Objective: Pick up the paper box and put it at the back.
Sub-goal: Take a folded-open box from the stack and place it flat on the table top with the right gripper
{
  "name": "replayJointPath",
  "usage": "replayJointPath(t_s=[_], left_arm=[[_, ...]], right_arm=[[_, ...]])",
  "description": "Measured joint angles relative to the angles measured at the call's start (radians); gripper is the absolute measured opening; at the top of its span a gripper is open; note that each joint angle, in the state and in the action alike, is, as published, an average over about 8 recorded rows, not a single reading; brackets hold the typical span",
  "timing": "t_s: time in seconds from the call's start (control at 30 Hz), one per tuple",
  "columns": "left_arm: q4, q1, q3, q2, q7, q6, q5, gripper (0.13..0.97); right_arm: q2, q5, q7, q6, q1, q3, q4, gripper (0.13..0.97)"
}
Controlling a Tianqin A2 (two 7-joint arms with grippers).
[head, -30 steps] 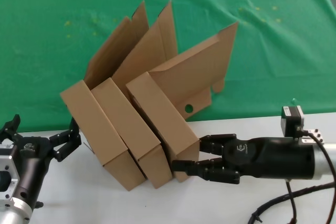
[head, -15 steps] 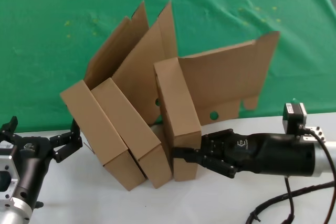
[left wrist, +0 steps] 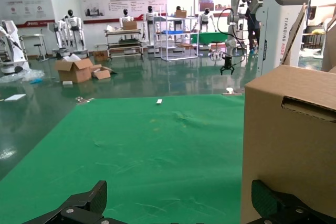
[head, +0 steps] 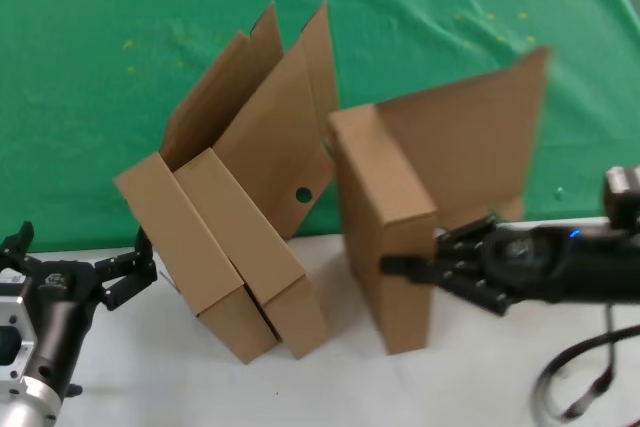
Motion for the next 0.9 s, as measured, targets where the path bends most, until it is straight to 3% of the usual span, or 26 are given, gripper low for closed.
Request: replayJointPath(t_s=[0.23, 0.47, 0.7, 0.9], left_arm=[[0.0, 0.0, 0.0, 0.0, 0.0, 0.0, 0.0, 0.966], [0.0, 0.0, 0.0, 0.0, 0.0, 0.0, 0.0, 0.966], [0.0, 0.0, 0.0, 0.0, 0.0, 0.0, 0.0, 0.966], [0.0, 0.0, 0.0, 0.0, 0.0, 0.0, 0.0, 0.966]], right_arm=[[0.143, -0.094, 0.027, 0.0, 0.133, 0.0, 0.082, 0.163], [0.226, -0.302, 0.072, 0.0, 0.329, 0.0, 0.113, 0.157], [0.136, -0.597, -0.004, 0.029, 0.552, 0.0, -0.079, 0.156], [0.024, -0.841, -0.069, 0.207, 0.668, 0.003, -0.221, 0.155]])
